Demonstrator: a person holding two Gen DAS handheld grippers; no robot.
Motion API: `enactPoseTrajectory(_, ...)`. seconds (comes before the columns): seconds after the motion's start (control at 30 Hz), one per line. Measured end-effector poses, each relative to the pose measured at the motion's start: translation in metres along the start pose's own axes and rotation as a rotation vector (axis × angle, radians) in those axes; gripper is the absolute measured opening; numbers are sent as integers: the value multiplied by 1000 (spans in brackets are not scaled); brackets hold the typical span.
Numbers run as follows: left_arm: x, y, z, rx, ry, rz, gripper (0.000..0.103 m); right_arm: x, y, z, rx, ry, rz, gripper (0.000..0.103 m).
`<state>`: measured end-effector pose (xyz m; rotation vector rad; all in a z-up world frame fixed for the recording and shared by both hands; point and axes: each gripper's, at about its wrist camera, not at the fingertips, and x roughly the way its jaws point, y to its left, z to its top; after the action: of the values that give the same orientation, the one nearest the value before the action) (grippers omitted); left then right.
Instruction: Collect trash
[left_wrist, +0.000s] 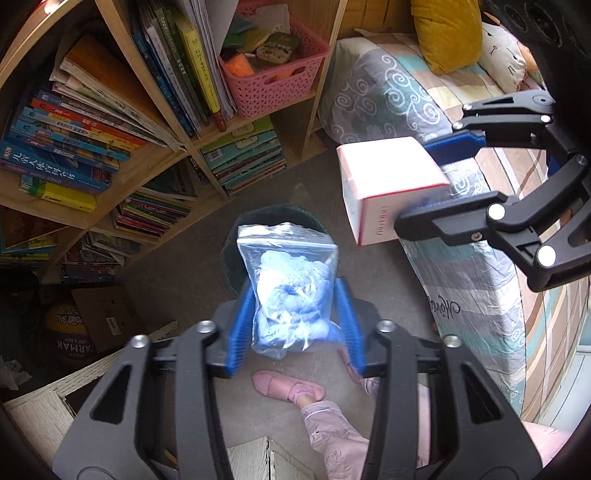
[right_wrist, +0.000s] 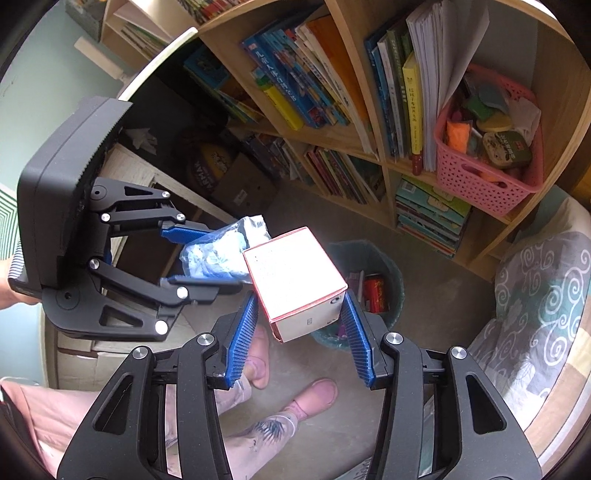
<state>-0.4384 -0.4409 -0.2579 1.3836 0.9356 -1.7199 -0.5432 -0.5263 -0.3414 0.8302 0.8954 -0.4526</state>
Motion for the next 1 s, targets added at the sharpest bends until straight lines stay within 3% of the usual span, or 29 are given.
enactPoseTrajectory(0.07,2,1,1,1,2,4,53,1,-5,2,22,2,5,61)
enactPoseTrajectory(0.13,3,3,1,-5,5,3,54,2,-7,4,31,3,1,62)
enactPoseTrajectory(1.0,-1,-3,0,2,2,25,66,-14,-18,-9,80,-28,-15,62)
